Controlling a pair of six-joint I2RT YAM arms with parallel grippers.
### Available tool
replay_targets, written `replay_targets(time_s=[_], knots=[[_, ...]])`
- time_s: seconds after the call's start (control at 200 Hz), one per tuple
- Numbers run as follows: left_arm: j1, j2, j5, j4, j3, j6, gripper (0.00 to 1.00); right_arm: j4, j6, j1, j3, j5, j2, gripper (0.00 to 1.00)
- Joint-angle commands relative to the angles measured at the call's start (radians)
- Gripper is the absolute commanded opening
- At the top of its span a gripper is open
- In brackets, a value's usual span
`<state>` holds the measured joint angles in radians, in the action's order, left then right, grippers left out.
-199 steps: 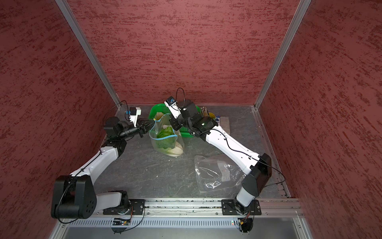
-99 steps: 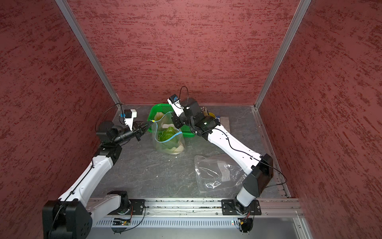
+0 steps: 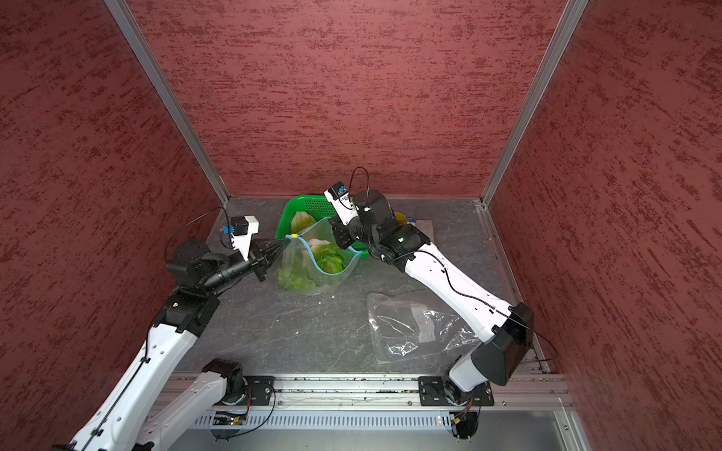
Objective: Put the chinese cabbages into a zipper bag and zip it
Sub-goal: Zip the zipper on the zipper food storage bag.
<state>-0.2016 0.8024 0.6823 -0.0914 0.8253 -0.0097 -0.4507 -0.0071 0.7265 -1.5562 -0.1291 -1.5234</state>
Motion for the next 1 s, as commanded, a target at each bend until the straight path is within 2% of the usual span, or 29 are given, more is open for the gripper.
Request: replay_targets(time_s=[0.0,0.11,0.265,0.386,0.611,0.741,0.997], knots=[[-0.008,0.003,-0.051,-0.080,0.031,0.028,0.00,0.066,0.032,-0.009,0.034,-0.025,0.028,0.06],[-0.020,0.010,-0.053,-0.092,0.044,0.035,0.00,0.061,0.024,-0.009,0.036,-0.037,0.037,0.09],[-0.045,0.019,-0.052,-0.106,0.063,0.059,0.00,0.080,0.008,-0.009,0.046,-0.052,0.092,0.23],[-0.053,0.025,-0.049,-0.125,0.087,0.073,0.00,0.081,-0.019,-0.009,0.036,-0.084,0.112,0.27],[-0.056,0.037,-0.042,-0.161,0.123,0.117,0.00,0.129,-0.138,-0.001,-0.006,-0.310,0.098,0.37],[-0.059,0.047,-0.038,-0.180,0.142,0.144,0.00,0.116,-0.230,0.019,-0.057,-0.396,0.043,0.38],[-0.062,0.052,-0.035,-0.178,0.144,0.163,0.00,0.057,-0.338,0.031,-0.139,-0.456,-0.061,0.39]])
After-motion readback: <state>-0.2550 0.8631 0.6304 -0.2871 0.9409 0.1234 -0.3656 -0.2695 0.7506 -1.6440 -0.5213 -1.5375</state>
